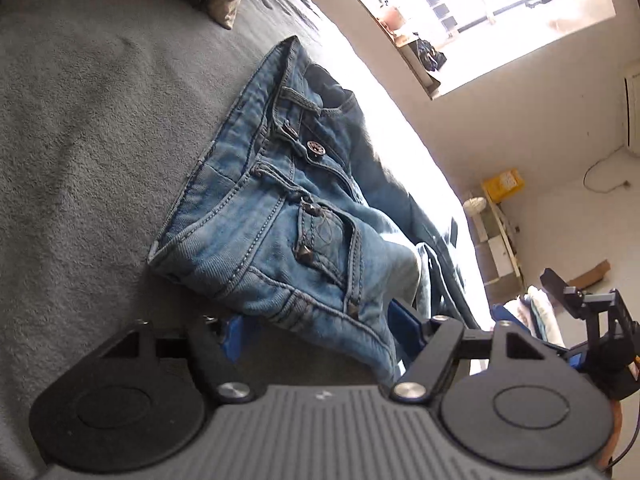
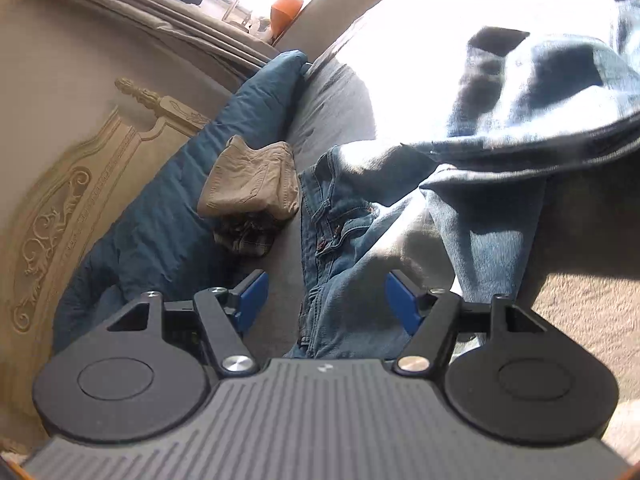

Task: Fold clothes
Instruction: 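Lay the jeans flat and bring both grippers to the waistband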

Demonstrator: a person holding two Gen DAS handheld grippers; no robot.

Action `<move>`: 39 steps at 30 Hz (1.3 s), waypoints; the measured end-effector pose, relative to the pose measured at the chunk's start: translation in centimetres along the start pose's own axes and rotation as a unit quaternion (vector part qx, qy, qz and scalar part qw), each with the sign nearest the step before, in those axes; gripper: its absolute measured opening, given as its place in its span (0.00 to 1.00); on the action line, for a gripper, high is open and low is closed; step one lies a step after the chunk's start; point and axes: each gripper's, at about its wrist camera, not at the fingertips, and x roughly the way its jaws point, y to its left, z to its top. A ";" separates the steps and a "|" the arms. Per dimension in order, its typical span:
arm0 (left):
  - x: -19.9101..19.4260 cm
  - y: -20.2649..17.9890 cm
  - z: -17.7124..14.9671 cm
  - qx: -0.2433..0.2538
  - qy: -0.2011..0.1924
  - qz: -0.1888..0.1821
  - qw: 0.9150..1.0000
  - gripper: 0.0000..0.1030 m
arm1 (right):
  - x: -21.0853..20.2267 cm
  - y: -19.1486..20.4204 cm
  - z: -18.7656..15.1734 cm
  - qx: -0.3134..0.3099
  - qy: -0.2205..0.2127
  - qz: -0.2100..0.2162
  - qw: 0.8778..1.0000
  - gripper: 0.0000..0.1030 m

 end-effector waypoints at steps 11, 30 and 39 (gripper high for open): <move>1.5 1.6 1.0 -0.027 -0.025 0.008 0.999 0.47 | 18.0 6.5 10.7 -0.322 0.107 -0.053 0.939 0.76; 1.4 1.2 3.7 0.047 -0.069 -0.024 0.996 0.11 | 31.6 7.2 13.2 -0.340 0.201 -0.073 0.916 0.10; -2.5 3.4 4.9 0.021 -0.081 0.039 0.996 0.11 | 32.3 10.4 14.1 -0.338 0.132 0.012 0.932 0.10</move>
